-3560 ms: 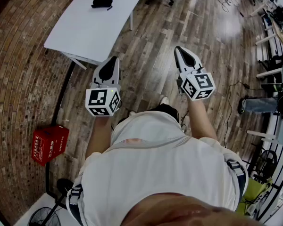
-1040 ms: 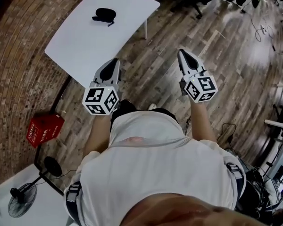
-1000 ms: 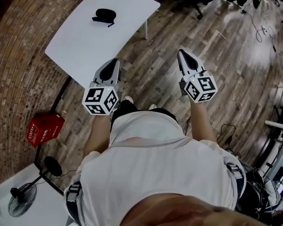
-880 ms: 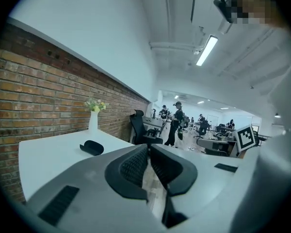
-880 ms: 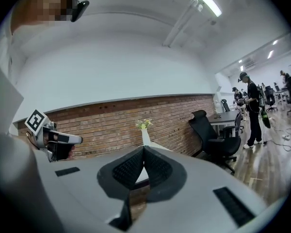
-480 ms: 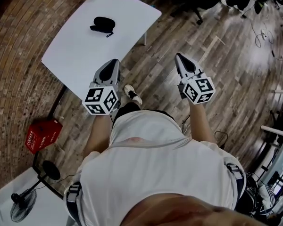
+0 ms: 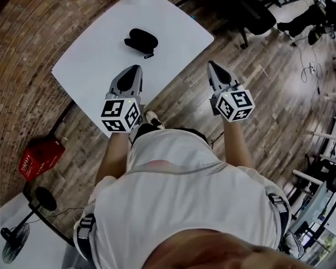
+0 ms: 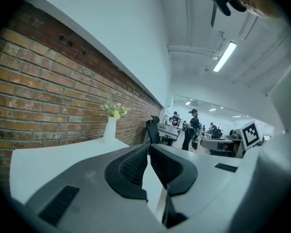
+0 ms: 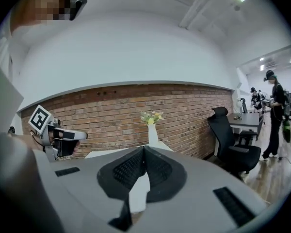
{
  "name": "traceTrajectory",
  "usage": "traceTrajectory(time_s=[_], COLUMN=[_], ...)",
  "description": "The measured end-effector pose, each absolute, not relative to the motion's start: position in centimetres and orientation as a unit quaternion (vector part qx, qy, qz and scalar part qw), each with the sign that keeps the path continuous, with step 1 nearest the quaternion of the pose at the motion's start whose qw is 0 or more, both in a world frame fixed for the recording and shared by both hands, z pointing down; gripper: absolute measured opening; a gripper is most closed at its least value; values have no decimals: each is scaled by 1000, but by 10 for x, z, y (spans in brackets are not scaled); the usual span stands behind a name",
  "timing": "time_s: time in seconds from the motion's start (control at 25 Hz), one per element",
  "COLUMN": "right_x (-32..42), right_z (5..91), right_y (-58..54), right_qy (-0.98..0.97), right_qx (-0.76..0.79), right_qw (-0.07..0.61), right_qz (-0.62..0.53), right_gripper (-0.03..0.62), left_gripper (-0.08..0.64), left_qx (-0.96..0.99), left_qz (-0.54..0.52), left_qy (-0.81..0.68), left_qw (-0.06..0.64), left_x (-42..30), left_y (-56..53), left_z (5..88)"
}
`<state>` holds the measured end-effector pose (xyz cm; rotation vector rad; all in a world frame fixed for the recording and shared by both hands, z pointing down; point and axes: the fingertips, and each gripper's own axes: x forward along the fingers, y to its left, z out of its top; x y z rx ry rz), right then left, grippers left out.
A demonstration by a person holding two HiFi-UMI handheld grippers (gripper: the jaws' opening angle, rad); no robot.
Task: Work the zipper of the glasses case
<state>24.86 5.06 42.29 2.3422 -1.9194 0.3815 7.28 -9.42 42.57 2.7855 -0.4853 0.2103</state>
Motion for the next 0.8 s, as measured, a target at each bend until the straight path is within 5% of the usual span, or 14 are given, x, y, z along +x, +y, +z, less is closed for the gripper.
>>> traceTrajectory(time_s=[0.8], right_x=[220], right_z=[453], right_y=[-172], right_qy=[-783], right_qx=[596], right_qw=[100], right_qz=[145], right_gripper=[52], left_gripper=[29], left_qx=[906], left_qz=[82], left_qy=[-379], left_qw=[172], left_x=[5], left_y=[-217], left_z=[458])
